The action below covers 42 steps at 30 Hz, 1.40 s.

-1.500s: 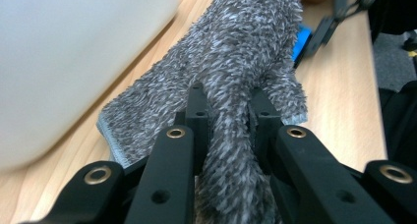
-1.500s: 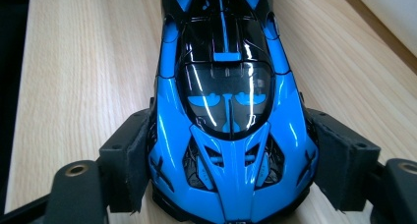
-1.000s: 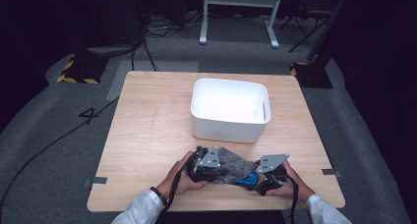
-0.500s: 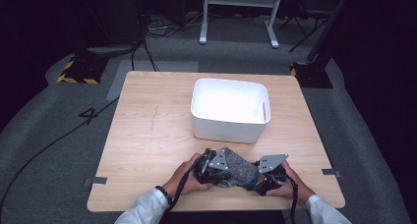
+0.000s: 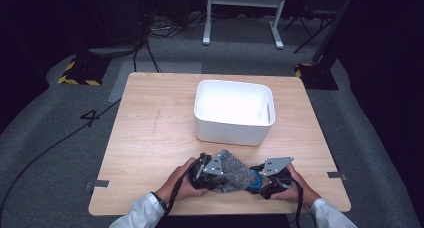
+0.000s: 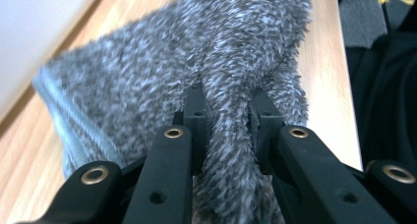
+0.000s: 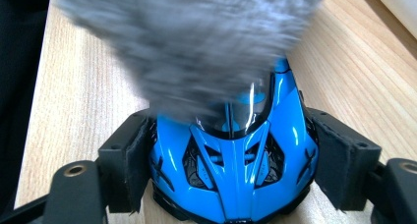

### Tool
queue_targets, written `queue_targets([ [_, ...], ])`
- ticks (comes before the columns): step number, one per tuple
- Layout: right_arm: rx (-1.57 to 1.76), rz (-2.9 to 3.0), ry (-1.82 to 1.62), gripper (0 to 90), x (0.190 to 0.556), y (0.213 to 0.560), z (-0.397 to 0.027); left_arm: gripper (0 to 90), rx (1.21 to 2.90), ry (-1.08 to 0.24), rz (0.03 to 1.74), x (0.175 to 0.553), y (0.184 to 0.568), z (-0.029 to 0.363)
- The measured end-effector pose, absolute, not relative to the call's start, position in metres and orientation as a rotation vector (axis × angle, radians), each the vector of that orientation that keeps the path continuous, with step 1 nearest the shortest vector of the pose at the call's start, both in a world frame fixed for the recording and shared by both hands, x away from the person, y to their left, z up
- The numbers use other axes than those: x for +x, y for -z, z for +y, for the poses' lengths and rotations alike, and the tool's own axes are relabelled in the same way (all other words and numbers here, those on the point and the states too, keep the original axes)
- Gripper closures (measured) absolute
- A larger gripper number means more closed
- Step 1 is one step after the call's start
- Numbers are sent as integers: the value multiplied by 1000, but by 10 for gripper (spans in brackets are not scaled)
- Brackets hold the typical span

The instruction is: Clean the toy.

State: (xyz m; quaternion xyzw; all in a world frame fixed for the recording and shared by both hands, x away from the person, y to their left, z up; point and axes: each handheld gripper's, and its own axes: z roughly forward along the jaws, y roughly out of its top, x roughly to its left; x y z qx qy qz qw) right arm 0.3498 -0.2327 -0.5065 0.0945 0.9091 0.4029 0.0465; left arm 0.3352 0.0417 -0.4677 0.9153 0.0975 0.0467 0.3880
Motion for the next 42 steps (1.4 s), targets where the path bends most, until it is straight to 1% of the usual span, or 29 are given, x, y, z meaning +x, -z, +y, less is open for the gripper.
queue_targets([
  [8, 292, 2767, -1235, 255, 351, 507, -232, 747, 2311, -104, 152, 343, 465, 6],
  [16, 306, 2768, -1237, 254, 351, 507, -233, 746, 2338, -90, 141, 351, 467, -20],
  [20, 306, 2765, -1235, 254, 351, 507, -233, 753, 2385, -159, 68, 343, 468, -32],
  [27, 306, 2763, -1234, 256, 350, 507, -234, 763, 2399, -119, 15, 336, 465, -14],
  [32, 310, 2764, -1232, 255, 350, 507, -234, 765, 2427, -73, 20, 331, 469, 2],
  [35, 313, 2762, -1229, 255, 350, 507, -234, 766, 2429, -55, 45, 330, 469, 14],
  [38, 324, 2759, -1226, 256, 350, 507, -235, 767, 2447, -83, 63, 329, 467, 25],
  [42, 342, 2750, -1224, 257, 351, 507, -238, 767, 2400, -104, 165, 335, 463, 44],
])
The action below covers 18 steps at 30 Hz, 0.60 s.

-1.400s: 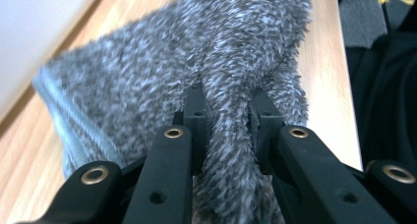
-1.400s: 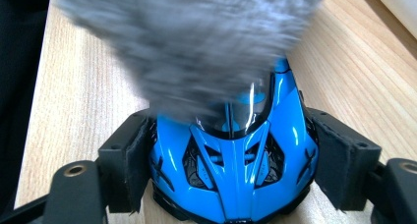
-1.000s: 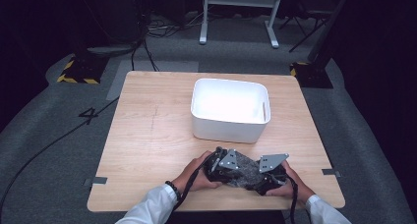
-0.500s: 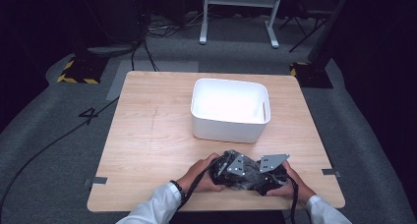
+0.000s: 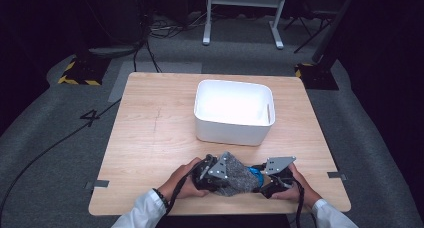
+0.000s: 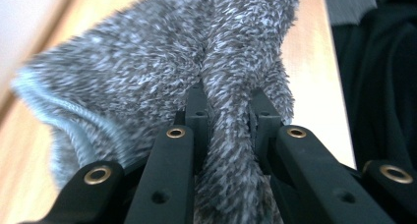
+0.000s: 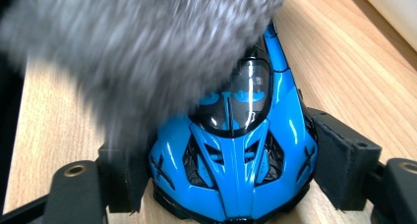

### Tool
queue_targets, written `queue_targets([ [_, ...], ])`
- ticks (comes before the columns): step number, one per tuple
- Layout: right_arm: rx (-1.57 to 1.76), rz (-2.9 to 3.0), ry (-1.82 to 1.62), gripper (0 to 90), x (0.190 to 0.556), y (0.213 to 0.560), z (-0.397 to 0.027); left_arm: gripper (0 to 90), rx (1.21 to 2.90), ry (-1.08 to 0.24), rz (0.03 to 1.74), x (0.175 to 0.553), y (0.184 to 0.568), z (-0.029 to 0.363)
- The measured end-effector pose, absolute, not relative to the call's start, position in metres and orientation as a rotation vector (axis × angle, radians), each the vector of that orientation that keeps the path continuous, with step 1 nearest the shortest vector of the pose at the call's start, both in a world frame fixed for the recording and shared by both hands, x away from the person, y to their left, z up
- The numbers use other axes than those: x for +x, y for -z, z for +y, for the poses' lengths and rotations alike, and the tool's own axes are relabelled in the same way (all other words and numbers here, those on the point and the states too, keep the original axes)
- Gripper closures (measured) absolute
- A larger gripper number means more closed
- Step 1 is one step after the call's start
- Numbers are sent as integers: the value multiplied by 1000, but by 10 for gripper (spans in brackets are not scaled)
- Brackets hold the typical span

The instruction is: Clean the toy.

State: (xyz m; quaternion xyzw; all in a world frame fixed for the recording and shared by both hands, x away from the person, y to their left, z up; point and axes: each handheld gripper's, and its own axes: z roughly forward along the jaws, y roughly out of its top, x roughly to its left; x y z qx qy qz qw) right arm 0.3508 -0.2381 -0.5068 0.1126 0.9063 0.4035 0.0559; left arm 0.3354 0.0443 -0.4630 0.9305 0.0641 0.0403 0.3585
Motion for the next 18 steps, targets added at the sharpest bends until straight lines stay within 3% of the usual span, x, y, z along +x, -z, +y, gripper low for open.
queue_targets([
  [8, 353, 2746, -1221, 258, 351, 507, -239, 762, 2334, -195, 334, 356, 462, 48],
  [18, 355, 2748, -1226, 259, 350, 507, -240, 761, 2361, -148, 345, 379, 463, 30],
])
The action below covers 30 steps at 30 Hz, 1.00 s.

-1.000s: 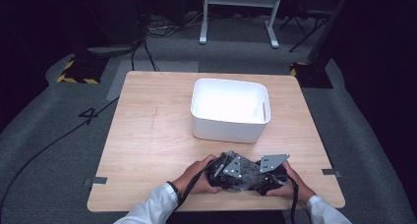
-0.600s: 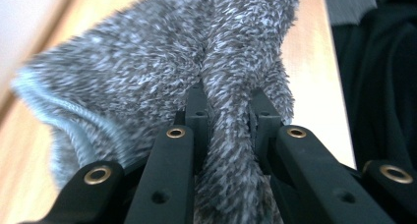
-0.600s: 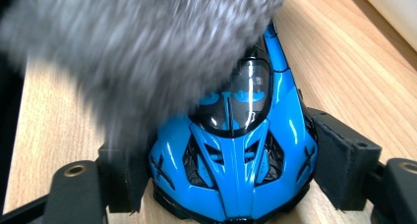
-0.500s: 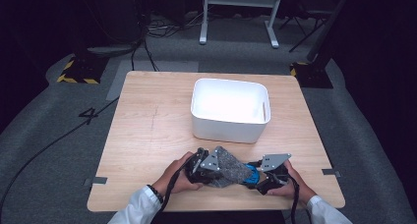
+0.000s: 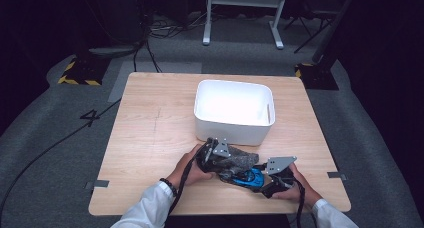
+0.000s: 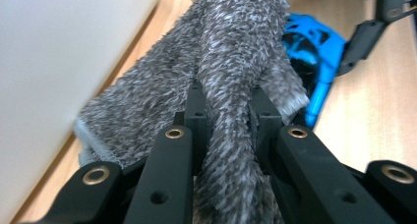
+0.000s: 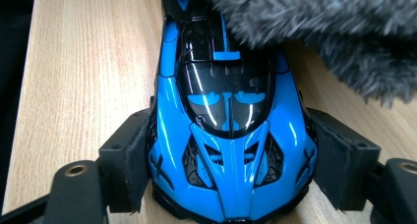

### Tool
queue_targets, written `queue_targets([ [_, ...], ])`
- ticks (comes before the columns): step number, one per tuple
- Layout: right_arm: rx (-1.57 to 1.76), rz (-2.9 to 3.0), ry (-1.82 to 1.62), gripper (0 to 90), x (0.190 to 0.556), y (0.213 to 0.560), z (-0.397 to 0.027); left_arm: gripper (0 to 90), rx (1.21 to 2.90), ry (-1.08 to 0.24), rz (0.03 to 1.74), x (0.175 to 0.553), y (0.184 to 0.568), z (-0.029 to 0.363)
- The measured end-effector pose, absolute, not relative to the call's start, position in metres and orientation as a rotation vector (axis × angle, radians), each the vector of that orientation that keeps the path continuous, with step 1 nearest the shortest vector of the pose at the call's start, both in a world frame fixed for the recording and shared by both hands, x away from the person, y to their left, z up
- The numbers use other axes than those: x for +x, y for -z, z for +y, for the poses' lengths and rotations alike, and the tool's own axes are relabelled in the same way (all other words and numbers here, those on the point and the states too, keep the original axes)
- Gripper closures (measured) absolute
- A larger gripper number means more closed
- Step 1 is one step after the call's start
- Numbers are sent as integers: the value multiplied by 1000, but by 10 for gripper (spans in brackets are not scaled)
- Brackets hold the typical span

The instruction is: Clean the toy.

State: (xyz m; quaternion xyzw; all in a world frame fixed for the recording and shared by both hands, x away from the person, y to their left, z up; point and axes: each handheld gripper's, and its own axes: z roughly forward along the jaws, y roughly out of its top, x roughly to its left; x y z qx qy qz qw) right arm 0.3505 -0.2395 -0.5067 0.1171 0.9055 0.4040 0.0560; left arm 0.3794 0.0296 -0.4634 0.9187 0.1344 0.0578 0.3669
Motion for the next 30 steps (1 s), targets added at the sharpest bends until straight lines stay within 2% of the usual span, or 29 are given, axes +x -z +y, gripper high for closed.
queue_targets([
  [12, 350, 2753, -1211, 259, 350, 506, -246, 762, 2393, -119, 398, 374, 461, 68],
  [20, 408, 2727, -1203, 259, 347, 506, -250, 760, 2382, -59, 377, 349, 469, 87],
  [24, 472, 2684, -1193, 260, 349, 506, -248, 758, 2419, -8, 299, 332, 476, 81],
  [30, 501, 2681, -1198, 261, 354, 506, -241, 749, 2452, 13, 216, 330, 482, 47],
])
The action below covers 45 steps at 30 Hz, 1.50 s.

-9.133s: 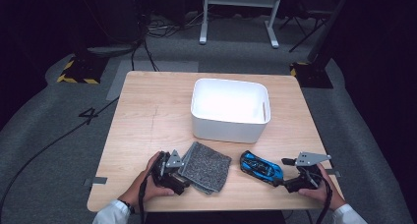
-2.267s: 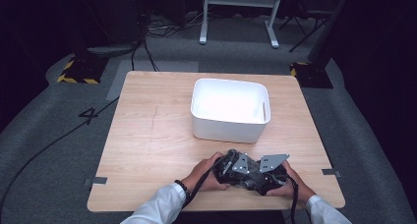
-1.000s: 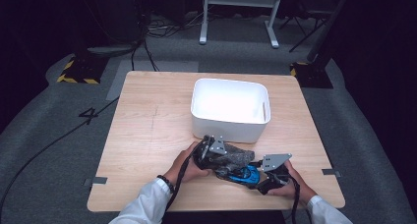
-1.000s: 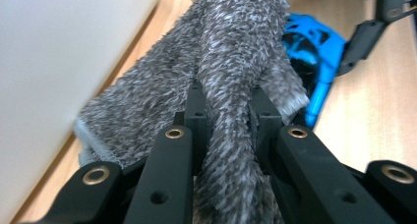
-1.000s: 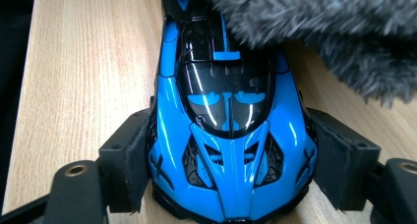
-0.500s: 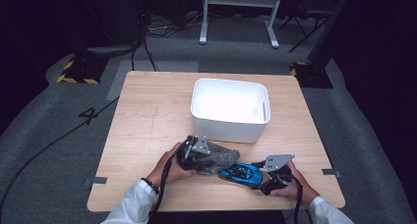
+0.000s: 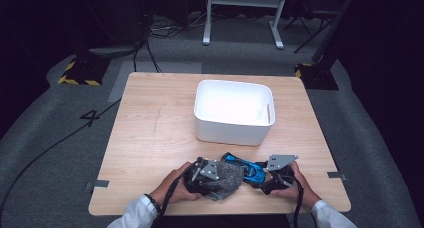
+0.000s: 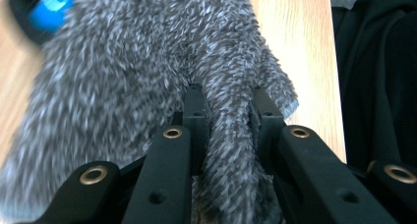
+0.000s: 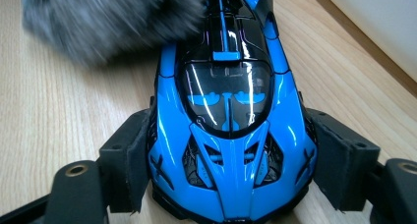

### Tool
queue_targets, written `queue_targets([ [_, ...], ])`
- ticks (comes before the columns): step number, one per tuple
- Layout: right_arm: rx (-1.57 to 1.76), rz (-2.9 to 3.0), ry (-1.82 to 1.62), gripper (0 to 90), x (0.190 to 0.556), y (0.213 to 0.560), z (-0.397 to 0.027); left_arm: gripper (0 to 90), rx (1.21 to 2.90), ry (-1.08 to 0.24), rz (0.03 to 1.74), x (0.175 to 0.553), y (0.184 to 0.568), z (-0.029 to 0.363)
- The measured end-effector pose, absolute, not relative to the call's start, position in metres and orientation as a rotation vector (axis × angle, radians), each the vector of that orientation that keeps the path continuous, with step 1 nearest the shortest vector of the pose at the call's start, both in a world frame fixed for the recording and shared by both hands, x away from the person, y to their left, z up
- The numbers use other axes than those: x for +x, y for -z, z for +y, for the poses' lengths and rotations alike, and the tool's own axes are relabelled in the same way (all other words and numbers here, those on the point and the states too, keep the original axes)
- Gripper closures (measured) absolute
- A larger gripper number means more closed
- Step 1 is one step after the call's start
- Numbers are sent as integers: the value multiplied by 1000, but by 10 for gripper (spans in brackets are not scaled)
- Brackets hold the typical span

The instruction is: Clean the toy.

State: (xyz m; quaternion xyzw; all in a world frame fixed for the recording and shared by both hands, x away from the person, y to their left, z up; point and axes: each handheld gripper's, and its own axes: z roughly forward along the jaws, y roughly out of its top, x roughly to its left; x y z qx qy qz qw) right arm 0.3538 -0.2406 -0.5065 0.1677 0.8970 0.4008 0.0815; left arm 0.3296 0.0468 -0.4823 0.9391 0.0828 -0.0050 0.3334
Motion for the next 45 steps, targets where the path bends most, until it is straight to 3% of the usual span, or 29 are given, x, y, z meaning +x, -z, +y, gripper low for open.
queue_targets([
  [11, 506, 2700, -1218, 261, 353, 506, -238, 737, 2445, -14, 226, 330, 490, 7],
  [23, 465, 2712, -1177, 262, 350, 505, -239, 759, 2465, -72, 310, 342, 487, 45],
  [34, 429, 2732, -1177, 263, 348, 504, -247, 760, 2417, -229, 595, 368, 484, 101],
  [39, 381, 2756, -1198, 263, 345, 504, -245, 759, 2354, -204, 619, 375, 482, 97],
  [45, 282, 2791, -1199, 262, 339, 504, -229, 758, 2359, -209, 529, 375, 474, 75],
])
